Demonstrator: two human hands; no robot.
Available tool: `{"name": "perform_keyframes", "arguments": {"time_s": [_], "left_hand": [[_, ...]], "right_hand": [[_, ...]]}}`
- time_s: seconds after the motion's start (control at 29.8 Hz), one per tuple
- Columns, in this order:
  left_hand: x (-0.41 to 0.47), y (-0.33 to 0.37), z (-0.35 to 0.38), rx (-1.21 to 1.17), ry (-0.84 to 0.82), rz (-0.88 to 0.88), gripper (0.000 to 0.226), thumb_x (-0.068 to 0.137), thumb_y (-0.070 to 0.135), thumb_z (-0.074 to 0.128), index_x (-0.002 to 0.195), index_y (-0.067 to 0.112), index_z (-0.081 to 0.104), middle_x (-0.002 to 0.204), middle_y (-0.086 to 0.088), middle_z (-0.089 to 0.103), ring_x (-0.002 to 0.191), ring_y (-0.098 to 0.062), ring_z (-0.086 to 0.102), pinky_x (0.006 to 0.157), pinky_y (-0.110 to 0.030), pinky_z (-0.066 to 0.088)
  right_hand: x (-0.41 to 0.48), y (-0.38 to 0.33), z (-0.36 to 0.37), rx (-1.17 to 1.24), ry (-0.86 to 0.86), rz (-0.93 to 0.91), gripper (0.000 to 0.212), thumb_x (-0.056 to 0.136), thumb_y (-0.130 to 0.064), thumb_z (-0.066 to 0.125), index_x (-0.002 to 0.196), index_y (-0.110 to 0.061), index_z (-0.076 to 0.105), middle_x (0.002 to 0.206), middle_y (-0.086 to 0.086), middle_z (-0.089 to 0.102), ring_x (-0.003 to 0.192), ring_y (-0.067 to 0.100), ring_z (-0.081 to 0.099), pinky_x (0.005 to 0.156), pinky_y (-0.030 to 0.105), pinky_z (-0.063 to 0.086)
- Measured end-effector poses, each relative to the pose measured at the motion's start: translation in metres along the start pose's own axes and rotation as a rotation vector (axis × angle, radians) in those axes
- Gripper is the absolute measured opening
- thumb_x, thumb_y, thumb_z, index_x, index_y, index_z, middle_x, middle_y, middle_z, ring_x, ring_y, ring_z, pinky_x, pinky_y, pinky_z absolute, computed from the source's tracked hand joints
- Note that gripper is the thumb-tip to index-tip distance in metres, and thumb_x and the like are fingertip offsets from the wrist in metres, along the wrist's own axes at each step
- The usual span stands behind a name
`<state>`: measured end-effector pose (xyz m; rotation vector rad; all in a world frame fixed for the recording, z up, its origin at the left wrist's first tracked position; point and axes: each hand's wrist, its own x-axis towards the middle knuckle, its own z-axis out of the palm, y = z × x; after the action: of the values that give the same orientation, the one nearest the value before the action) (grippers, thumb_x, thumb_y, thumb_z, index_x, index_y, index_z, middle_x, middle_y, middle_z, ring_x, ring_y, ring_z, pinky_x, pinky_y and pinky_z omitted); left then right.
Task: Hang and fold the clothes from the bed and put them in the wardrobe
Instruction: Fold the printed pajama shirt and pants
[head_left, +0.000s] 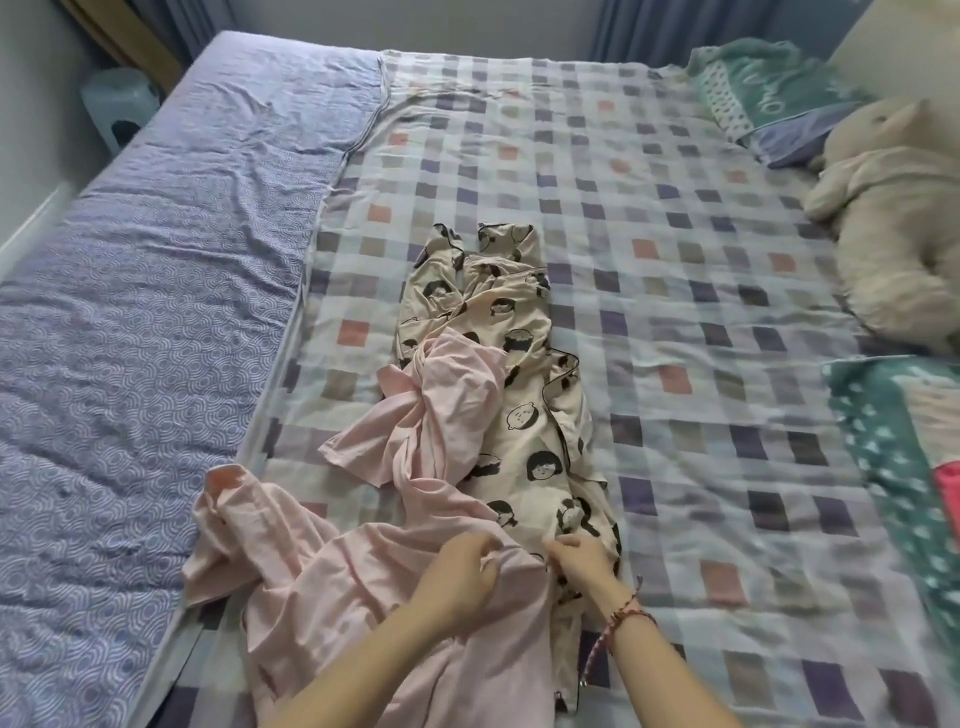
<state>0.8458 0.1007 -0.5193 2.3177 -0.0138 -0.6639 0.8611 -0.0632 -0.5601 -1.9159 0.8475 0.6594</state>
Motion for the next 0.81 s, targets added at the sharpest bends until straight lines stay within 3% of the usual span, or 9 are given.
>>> {"name": "perform_keyframes", "arguments": {"time_s": [0.1,0.27,0.37,0.44,0.54,0.6,0.67,0.81], "left_hand": [[0.005,0.014,0.015,0.004,-0.035,-0.005,0.031,0.091,0.019,0.045,0.119,0.015,0.06,0.122,-0.001,0.061,0.113,-0.015,0.054,0.091,-0.025,0.042],[0.005,0.035,0.03,-0.021,-0.045,0.019,0.034,0.083,0.022,0.058,0.116,0.014,0.052,0.114,-0.004,0.061,0.107,-0.018,0.054,0.082,-0.025,0.04],[-0.001,0.052,0.024,-0.159,0.131,-0.052,0.055,0.073,0.037,0.066,0.113,0.014,0.037,0.106,-0.002,0.052,0.098,-0.017,0.053,0.074,-0.024,0.04],[-0.007,0.068,0.008,-0.194,0.317,-0.142,0.056,0.069,0.04,0.061,0.116,0.016,0.043,0.106,0.0,0.054,0.099,-0.02,0.055,0.079,-0.031,0.045],[-0.022,0.09,-0.029,-0.152,0.556,-0.172,0.008,0.083,0.013,0.05,0.089,0.015,0.054,0.095,-0.007,0.061,0.095,-0.029,0.054,0.074,-0.037,0.04],[-0.031,0.102,-0.065,-0.284,0.632,-0.07,0.024,0.088,0.004,0.043,0.068,0.017,0.05,0.084,-0.012,0.061,0.087,-0.035,0.056,0.069,-0.04,0.041],[-0.044,0.12,-0.108,-0.473,0.651,0.057,0.032,0.087,0.0,0.042,0.064,0.022,0.049,0.087,-0.018,0.061,0.085,-0.037,0.056,0.069,-0.04,0.046],[-0.093,0.176,-0.205,-0.679,0.651,0.209,0.033,0.096,-0.001,0.037,0.077,0.02,0.054,0.073,0.002,0.06,0.06,-0.002,0.06,0.053,-0.011,0.045]], "right_hand": [[0.002,-0.003,-0.002,-0.064,0.085,0.039,0.049,0.083,-0.007,0.048,0.036,-0.018,0.04,0.049,-0.001,0.041,0.053,0.014,0.037,0.052,0.023,0.032],[-0.018,-0.029,-0.019,0.135,-0.101,0.007,0.032,0.087,0.003,0.036,0.059,-0.009,0.045,0.054,0.007,0.044,0.049,0.016,0.041,0.05,0.029,0.034],[-0.048,-0.066,-0.027,0.319,-0.151,-0.16,0.022,0.092,-0.002,0.039,0.072,-0.007,0.049,0.063,0.007,0.047,0.053,0.016,0.046,0.053,0.031,0.037],[-0.079,-0.097,-0.041,0.461,-0.195,-0.252,0.02,0.095,-0.004,0.04,0.078,-0.006,0.05,0.066,0.009,0.053,0.049,0.013,0.052,0.047,0.027,0.042],[-0.121,-0.145,-0.069,0.757,-0.306,-0.347,0.02,0.097,-0.002,0.037,0.081,-0.002,0.048,0.061,0.009,0.055,0.041,0.008,0.054,0.038,0.016,0.044],[-0.143,-0.168,-0.092,0.846,-0.32,-0.436,0.018,0.097,-0.002,0.036,0.085,-0.001,0.049,0.064,0.009,0.053,0.042,0.008,0.054,0.039,0.015,0.043],[-0.163,-0.187,-0.113,0.791,-0.269,-0.534,0.018,0.097,-0.004,0.037,0.089,-0.001,0.052,0.067,0.008,0.055,0.05,0.009,0.052,0.042,0.016,0.043],[-0.211,-0.223,-0.148,0.673,-0.102,-0.711,0.015,0.095,-0.009,0.045,0.087,-0.008,0.057,0.077,0.002,0.062,0.072,0.013,0.058,0.055,0.014,0.048]]}}
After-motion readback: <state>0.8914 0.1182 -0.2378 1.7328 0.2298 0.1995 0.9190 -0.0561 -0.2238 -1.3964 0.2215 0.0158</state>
